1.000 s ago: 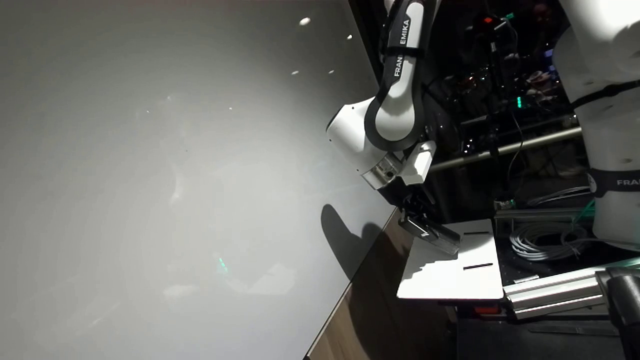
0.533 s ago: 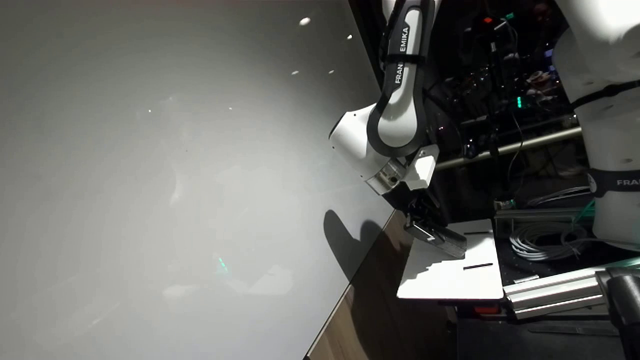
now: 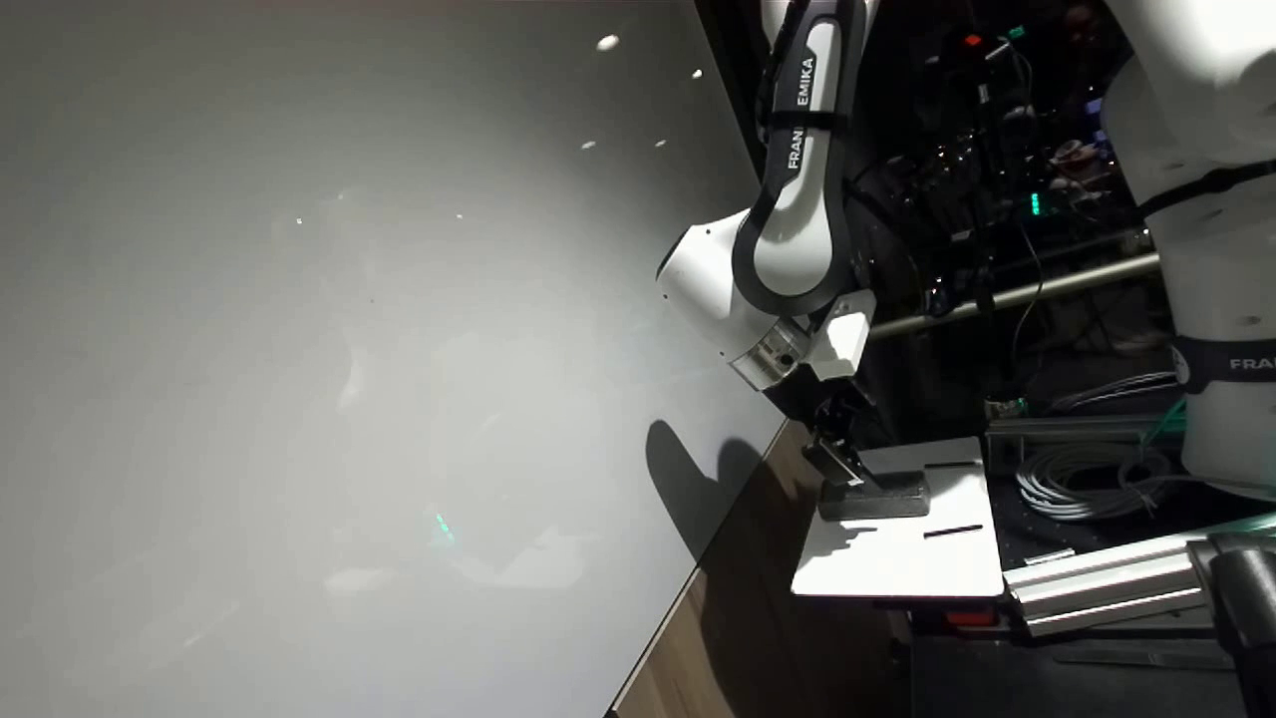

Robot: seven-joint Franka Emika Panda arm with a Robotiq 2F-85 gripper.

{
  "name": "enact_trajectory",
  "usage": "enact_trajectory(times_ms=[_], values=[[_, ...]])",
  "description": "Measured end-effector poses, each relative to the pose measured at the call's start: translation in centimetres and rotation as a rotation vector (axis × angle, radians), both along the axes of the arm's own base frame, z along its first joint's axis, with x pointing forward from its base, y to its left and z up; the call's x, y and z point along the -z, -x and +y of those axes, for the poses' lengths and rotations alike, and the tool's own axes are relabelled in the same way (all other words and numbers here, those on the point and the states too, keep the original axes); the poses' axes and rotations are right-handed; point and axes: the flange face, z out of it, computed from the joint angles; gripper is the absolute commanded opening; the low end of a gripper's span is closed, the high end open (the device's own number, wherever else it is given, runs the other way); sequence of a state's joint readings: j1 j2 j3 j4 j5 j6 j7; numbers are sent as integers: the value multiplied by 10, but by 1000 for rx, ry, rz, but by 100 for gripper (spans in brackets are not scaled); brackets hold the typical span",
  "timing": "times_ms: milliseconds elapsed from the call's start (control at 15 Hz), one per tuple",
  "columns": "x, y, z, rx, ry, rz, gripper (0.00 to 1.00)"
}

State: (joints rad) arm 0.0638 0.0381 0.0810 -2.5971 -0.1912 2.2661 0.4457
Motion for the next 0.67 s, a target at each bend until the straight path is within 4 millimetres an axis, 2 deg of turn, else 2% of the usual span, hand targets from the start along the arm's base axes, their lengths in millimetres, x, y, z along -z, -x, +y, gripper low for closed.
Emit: enact_trajectory(times_ms=[667], values=[[-7,-5,1,-8,-5,-18,100]])
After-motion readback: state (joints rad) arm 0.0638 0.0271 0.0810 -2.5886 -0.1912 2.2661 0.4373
